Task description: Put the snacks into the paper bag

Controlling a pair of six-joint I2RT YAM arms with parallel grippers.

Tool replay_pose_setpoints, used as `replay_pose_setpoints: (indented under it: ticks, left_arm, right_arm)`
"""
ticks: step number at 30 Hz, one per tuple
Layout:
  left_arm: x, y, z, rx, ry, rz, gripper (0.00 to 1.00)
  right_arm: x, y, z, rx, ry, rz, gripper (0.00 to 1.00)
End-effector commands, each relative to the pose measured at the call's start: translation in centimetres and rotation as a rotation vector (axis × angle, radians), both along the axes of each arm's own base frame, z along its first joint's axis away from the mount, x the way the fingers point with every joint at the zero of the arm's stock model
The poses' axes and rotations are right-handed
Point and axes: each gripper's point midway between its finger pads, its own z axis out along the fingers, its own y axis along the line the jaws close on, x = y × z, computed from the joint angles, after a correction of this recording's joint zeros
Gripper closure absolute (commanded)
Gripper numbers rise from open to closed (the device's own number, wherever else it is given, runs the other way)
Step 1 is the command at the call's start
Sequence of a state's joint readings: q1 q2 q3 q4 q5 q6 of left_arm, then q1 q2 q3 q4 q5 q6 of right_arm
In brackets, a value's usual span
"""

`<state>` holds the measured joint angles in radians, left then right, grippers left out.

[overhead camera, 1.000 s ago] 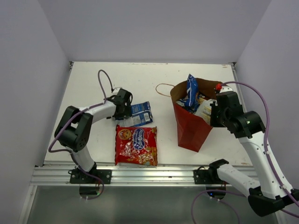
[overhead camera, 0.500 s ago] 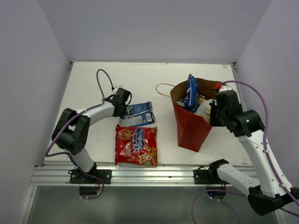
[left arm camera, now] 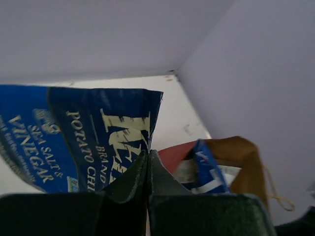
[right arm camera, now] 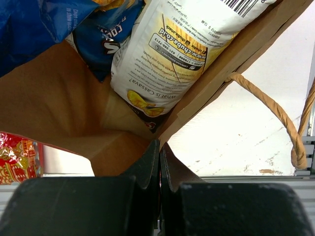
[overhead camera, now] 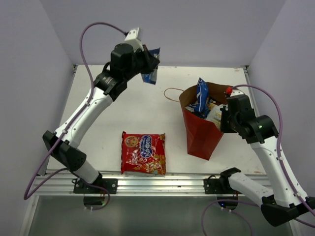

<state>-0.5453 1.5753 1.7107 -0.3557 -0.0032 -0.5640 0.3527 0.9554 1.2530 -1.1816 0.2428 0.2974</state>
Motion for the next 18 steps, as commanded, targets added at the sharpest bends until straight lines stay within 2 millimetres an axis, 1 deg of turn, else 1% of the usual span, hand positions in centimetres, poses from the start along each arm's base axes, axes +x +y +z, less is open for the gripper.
replay_pose_setpoints:
  ticks: [1,3,4,5,6,7,9,12,14,15,16,18]
  left_arm:
    - [-3.8,-8.1,9.3,-0.155,-0.192,-0.302,1.0]
    - [-5.5,-10.5,12.0,-0.221,-0.224,-0.38,1.0]
    - [-6.5,-12.2,13.8,-0.269,-0.257,-0.426,1.0]
    - [-7.4,-13.2,14.5,-0.312,-0.247,-0.47,1.0]
    - [-7.9,-13.9,15.0,-0.337,-0.246,-0.493,1.0]
    - [-8.5,-15.0,15.3,-0.364,-0.253,-0.527,1.0]
    - [-9.4,-16.2,14.9,-0.385,-0.227,-0.563,1.0]
    - [-10.1,-17.6,13.4,-0.408,-0.191,-0.608,1.0]
    - [-10.3,-18.6,11.7,-0.397,-0.157,-0.626,1.0]
    - [-10.3,-18.8,11.0,-0.39,-0.141,-0.631,1.0]
    - [-10.3,-19.1,9.8,-0.379,-0.118,-0.637,1.0]
    - [-10.4,-19.4,8.6,-0.362,-0.089,-0.645,1.0]
  right_arm:
    - [0.7,0.6,1.6,0.027,-0.06,0.025,1.0]
    - [0.5,0.6,1.6,0.03,-0.061,0.027,1.0]
    - [0.5,0.5,1.6,0.029,-0.061,0.026,1.0]
    - [0.4,0.5,1.6,0.03,-0.061,0.027,1.0]
    - [0.4,0.6,1.6,0.031,-0.061,0.028,1.0]
    - [0.4,0.5,1.6,0.028,-0.062,0.025,1.0]
    - [0.4,0.5,1.7,0.029,-0.064,0.027,1.0]
    - [0.3,0.4,1.6,0.028,-0.063,0.028,1.0]
    - [0.3,0.4,1.5,0.026,-0.062,0.027,1.0]
    - [0.3,0.4,1.4,0.025,-0.059,0.027,1.0]
    - [0.2,0.5,1.3,0.027,-0.057,0.029,1.0]
    - [0.2,0.4,1.3,0.028,-0.058,0.028,1.0]
